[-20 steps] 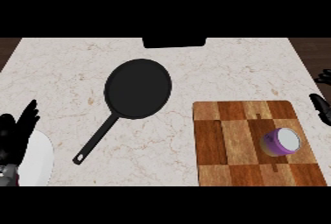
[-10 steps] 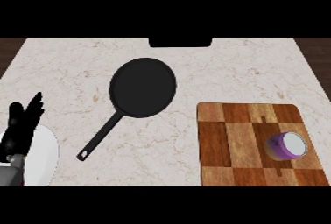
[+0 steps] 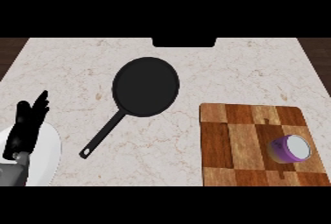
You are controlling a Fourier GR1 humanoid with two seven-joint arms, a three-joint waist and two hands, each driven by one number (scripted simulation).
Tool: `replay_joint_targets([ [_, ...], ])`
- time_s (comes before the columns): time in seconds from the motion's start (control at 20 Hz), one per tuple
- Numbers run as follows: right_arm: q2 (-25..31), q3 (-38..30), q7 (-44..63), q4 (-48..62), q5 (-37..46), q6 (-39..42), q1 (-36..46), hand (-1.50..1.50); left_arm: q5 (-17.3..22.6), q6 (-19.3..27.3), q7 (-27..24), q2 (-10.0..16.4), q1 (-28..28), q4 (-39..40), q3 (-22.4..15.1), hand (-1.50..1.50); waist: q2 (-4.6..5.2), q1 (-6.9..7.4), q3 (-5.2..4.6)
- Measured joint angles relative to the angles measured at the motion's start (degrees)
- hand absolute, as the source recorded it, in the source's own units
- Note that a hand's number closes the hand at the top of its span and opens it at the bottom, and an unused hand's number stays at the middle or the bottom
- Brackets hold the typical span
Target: Pick the can from the cutting board and place it in the pan
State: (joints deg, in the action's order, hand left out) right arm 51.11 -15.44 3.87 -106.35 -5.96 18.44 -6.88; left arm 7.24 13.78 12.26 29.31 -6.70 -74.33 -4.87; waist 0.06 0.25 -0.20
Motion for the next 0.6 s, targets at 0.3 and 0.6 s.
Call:
replay_joint_targets([
  [0.3, 5.7, 7.0, 12.2, -4.0, 5.2, 4.4, 4.1, -1.5, -0.4, -0.9, 0.3, 0.0, -1.8, 1.4, 0.6, 0.0, 0.12, 0.44, 0.06],
  [0.6, 3.6, 16.2, 19.8, -6.2, 12.5, 6.9, 6.1, -1.5, -1.0, -2.0, -0.4, -0.3, -1.8, 2.3, 2.0, 0.0, 0.06, 0.34, 0.13],
])
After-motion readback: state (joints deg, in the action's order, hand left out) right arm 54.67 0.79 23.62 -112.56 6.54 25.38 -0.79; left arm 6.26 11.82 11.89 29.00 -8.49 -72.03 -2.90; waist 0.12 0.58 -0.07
